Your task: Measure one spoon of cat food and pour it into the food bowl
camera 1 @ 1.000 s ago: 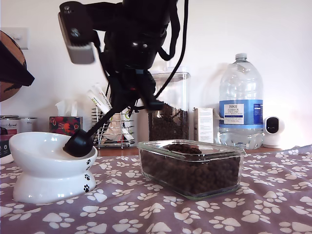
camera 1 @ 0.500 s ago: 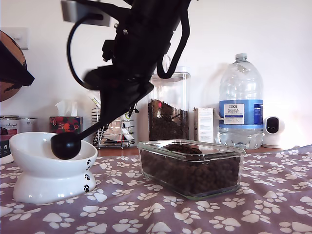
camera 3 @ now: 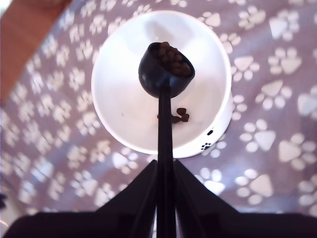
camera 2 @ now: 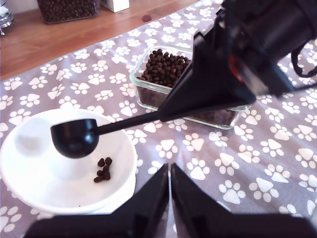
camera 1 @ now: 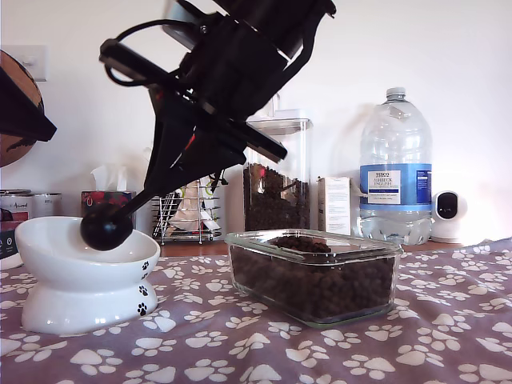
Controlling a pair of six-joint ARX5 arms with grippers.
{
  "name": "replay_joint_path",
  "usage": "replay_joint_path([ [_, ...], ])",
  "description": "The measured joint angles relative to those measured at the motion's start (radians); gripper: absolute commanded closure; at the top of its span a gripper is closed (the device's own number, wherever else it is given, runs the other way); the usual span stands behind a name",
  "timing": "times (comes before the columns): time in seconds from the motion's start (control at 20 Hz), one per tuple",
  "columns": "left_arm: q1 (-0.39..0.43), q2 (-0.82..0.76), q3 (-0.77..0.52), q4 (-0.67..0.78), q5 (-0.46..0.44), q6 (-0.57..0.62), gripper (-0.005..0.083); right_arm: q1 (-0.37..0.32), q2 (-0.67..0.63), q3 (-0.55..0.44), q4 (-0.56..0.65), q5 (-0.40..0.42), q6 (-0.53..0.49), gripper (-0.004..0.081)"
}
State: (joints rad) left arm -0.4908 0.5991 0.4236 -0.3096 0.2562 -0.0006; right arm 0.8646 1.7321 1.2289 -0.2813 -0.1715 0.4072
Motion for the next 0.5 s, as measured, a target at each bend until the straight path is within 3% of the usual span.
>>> replay_joint_path([
  [0.25,0.0,0.0,0.0,0.0,0.0,0.0,0.0793,-0.026,0.0,0.0,0.077,-0.118,0.291,0.0783],
  [0.5,0.0,0.0,0.0,0.0,0.0,0.0,0.0794,-0.043,0.0,0.0,0.082,-0.166,0.431,0.0783],
])
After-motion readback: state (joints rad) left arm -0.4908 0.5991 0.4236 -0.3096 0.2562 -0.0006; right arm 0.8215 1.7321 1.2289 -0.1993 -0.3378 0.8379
